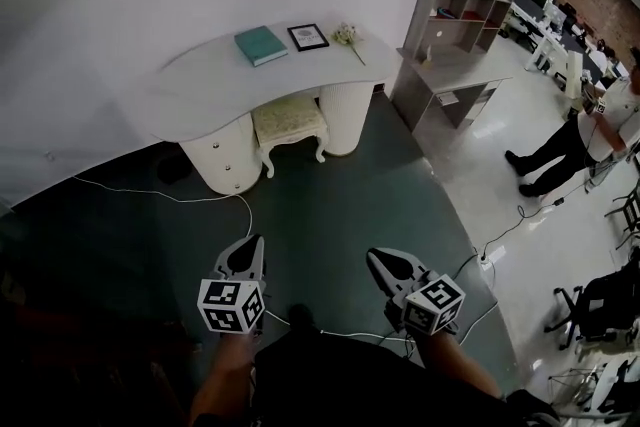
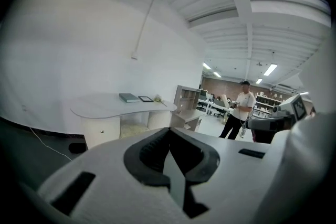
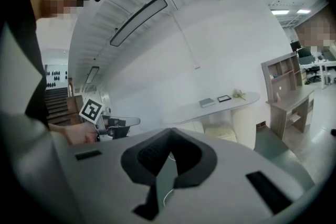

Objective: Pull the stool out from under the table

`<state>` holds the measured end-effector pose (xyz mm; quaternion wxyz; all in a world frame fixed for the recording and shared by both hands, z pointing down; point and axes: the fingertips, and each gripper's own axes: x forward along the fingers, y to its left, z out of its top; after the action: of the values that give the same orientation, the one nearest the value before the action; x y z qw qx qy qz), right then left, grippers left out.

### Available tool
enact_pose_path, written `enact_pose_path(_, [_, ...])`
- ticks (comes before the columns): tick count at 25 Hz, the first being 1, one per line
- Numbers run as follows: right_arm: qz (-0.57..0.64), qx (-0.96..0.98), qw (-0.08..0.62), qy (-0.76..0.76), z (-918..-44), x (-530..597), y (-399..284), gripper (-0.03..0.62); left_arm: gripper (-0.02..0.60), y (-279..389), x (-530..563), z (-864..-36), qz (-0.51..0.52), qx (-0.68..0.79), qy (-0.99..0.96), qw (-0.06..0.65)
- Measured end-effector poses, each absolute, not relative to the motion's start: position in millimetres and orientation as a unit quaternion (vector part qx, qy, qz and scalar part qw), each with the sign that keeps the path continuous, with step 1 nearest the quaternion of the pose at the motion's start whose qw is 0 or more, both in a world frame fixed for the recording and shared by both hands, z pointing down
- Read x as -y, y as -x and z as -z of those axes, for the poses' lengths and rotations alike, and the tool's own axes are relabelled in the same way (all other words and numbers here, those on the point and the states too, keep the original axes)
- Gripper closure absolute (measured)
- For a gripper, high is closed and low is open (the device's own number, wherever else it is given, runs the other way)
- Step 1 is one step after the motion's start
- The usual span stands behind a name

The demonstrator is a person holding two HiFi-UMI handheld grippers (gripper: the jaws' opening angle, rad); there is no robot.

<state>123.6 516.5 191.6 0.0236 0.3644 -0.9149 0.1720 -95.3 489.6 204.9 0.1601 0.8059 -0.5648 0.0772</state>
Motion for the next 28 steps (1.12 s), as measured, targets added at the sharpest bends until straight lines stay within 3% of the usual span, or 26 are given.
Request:
enact_pose_path(11, [-0.159,0.907,0.006,-0.391,-165.2,-430.0,-59.9,0.589,0.572,181.2,-415.7,-198.1,-0.081,0.561,-0.81,0.149])
enact_pose_path(28, [-0.204,0.892,0.021,-0.404,-209.5,-311.9,-74.6,0.589,0.572,166.4,-322.6,-235.6,-0.111,0.551,-0.806,0.187])
